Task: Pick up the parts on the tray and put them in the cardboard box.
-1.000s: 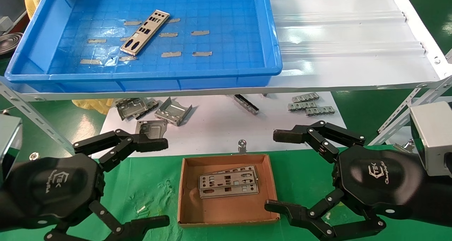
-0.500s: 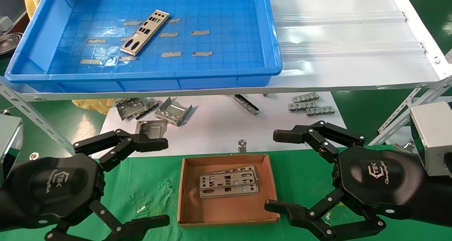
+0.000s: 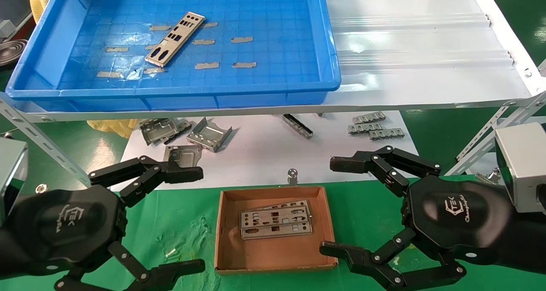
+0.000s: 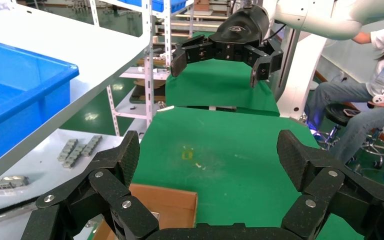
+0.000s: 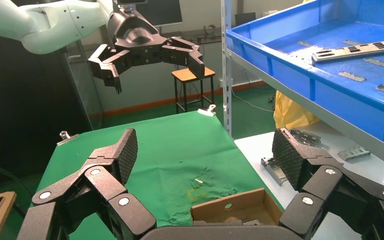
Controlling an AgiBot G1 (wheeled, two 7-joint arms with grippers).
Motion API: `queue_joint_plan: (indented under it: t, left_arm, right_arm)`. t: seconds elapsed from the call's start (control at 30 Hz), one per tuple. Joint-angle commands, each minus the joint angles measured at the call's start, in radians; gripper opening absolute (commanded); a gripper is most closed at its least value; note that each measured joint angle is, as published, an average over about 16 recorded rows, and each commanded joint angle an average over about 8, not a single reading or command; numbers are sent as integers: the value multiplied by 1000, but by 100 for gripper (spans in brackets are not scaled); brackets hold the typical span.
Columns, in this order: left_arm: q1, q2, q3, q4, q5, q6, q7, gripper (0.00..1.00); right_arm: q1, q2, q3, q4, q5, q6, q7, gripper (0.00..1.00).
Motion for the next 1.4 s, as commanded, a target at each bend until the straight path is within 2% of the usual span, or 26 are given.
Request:
queue_joint_plan:
  t: [0.03,1.4]
  left_arm:
    - [0,0,0,0,0,0,0,100]
    - [0,0,0,0,0,0,0,100]
  right_arm:
    - [0,0,0,0,0,0,0,100]
    - [0,0,0,0,0,0,0,100]
